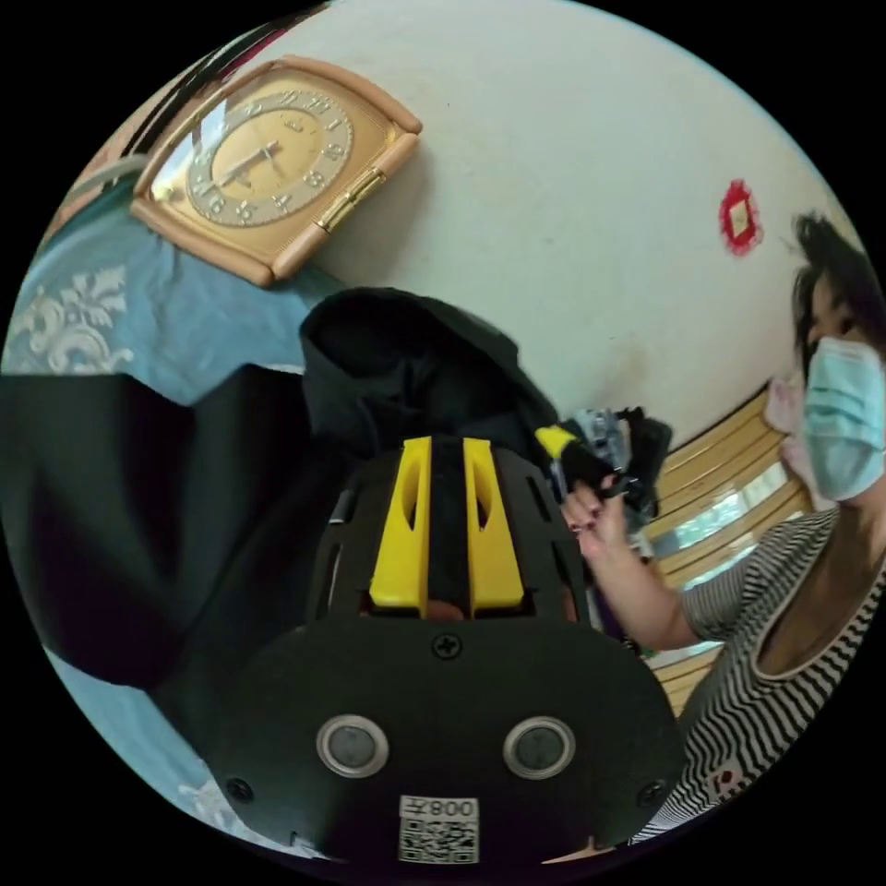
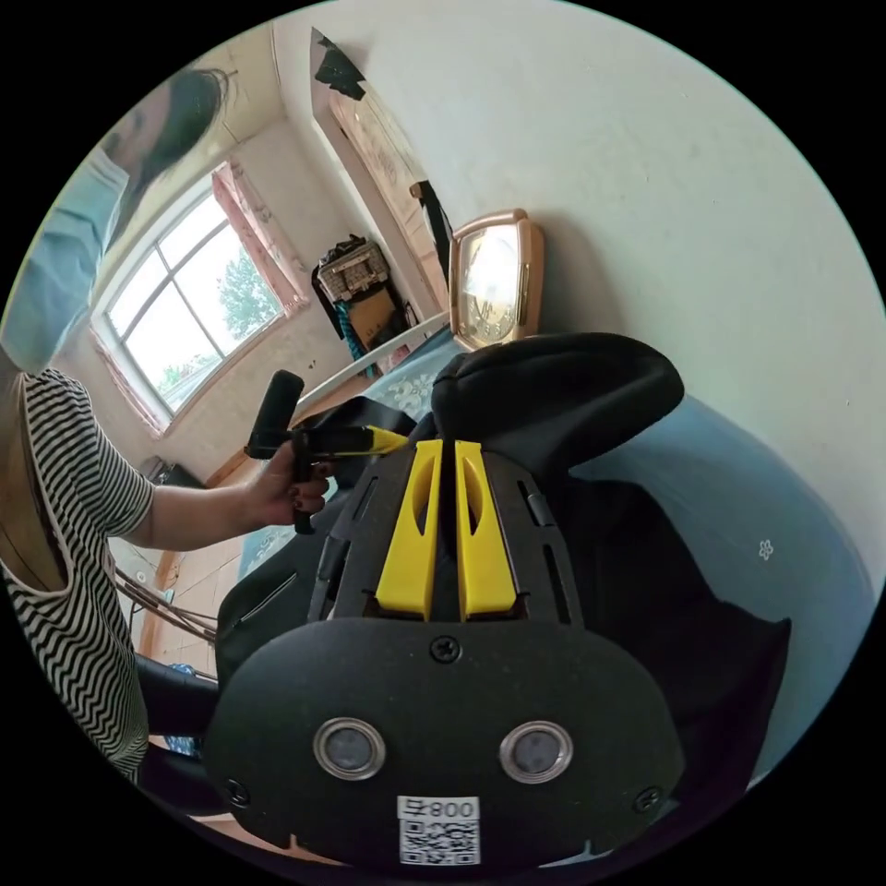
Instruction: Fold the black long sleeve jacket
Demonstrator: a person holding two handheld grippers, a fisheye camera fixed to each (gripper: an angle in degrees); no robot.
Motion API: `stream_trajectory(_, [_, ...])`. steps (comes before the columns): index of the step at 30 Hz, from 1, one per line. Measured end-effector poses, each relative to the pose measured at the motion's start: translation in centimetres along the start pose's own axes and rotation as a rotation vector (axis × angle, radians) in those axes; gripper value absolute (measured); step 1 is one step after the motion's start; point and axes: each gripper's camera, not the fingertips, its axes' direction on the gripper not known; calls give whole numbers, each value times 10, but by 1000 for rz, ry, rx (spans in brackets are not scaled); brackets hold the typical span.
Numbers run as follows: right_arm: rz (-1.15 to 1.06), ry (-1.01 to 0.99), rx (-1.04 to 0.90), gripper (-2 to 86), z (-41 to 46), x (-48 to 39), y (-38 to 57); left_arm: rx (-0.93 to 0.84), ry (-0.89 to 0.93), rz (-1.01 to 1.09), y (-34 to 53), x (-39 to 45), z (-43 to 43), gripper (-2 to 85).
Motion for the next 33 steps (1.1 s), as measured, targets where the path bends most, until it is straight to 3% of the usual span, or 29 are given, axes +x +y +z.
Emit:
stream_trajectory(3, [-2,1,-37,23,8,-3,9,13,215,-103,3,-31,9,74])
stream_trajectory(5, [-11,3,-69,23,14,-4,12,16,263,-139,-2,-46,16,80])
stream_trajectory(11, [-49,-18,-128,23,31,-16,16,20,330,-267,-32,-96,34,74])
stream_trajectory(18, [-141,21,-247,25,64,-41,19,36,355,-184,-27,-95,26,32])
stream_trajectory(22, [-203,112,-392,25,83,-52,28,57,326,-170,18,-90,14,26])
stream_trajectory(27, [-191,314,-529,25,102,-58,39,-52,191,-411,91,-111,26,18])
stream_trajectory(33, [-181,504,-554,24,120,-70,33,-12,88,-298,96,-75,0,63])
